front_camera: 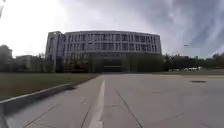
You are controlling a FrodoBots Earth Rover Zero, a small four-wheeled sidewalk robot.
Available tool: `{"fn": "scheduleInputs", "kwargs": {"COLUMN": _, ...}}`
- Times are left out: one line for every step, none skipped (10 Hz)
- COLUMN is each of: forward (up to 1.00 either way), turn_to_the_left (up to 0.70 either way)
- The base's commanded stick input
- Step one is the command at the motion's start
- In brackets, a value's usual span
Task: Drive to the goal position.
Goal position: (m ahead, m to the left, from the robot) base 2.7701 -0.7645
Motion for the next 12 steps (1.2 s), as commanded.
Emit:
{"fn": "scheduleInputs", "kwargs": {"forward": 1.0, "turn_to_the_left": 0.0}}
{"fn": "scheduleInputs", "kwargs": {"forward": 1.0, "turn_to_the_left": 0.0}}
{"fn": "scheduleInputs", "kwargs": {"forward": 1.0, "turn_to_the_left": 0.0}}
{"fn": "scheduleInputs", "kwargs": {"forward": 1.0, "turn_to_the_left": 0.0}}
{"fn": "scheduleInputs", "kwargs": {"forward": 1.0, "turn_to_the_left": 0.0}}
{"fn": "scheduleInputs", "kwargs": {"forward": 1.0, "turn_to_the_left": 0.0}}
{"fn": "scheduleInputs", "kwargs": {"forward": 1.0, "turn_to_the_left": 0.0}}
{"fn": "scheduleInputs", "kwargs": {"forward": 1.0, "turn_to_the_left": 0.0}}
{"fn": "scheduleInputs", "kwargs": {"forward": 1.0, "turn_to_the_left": 0.0}}
{"fn": "scheduleInputs", "kwargs": {"forward": 1.0, "turn_to_the_left": 0.0}}
{"fn": "scheduleInputs", "kwargs": {"forward": 1.0, "turn_to_the_left": 0.0}}
{"fn": "scheduleInputs", "kwargs": {"forward": 1.0, "turn_to_the_left": 0.0}}
